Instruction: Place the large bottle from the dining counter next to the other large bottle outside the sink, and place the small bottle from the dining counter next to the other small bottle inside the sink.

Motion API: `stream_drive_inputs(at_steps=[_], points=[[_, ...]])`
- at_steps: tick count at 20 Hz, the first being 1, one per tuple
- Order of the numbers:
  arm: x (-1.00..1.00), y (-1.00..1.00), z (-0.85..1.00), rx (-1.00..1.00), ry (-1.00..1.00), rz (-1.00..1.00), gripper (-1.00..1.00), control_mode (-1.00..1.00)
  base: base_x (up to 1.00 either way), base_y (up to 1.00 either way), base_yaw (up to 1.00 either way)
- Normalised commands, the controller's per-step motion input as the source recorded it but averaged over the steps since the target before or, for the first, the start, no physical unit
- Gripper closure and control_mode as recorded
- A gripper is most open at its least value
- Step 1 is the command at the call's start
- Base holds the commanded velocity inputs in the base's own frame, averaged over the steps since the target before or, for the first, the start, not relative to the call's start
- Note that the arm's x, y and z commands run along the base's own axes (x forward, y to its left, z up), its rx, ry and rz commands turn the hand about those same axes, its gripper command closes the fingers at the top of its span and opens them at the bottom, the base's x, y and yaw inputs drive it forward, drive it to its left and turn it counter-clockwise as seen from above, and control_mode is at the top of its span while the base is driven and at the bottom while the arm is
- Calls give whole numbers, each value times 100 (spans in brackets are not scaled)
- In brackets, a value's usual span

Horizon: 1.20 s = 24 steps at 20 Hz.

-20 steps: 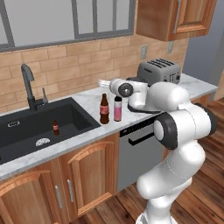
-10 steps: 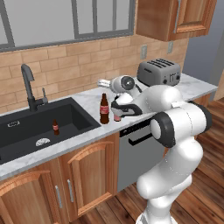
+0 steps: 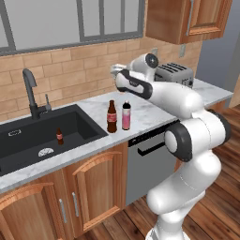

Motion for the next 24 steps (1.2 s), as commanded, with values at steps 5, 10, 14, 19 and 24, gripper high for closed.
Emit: stream_drive_inputs(at_steps=[5,10,14,19,24], points=[[-24,5,37,-15,16,20,-100,-100,0,0,0],[-62,16,27,-24,10,26,-100,-100,0,0,0],[-98,21,-7,-30,6,30,-100,-100,0,0,0],[-100,6,-70,-29,6,35,-100,-100,0,0,0],[-99,0,-82,-27,5,34,-100,-100,0,0,0]])
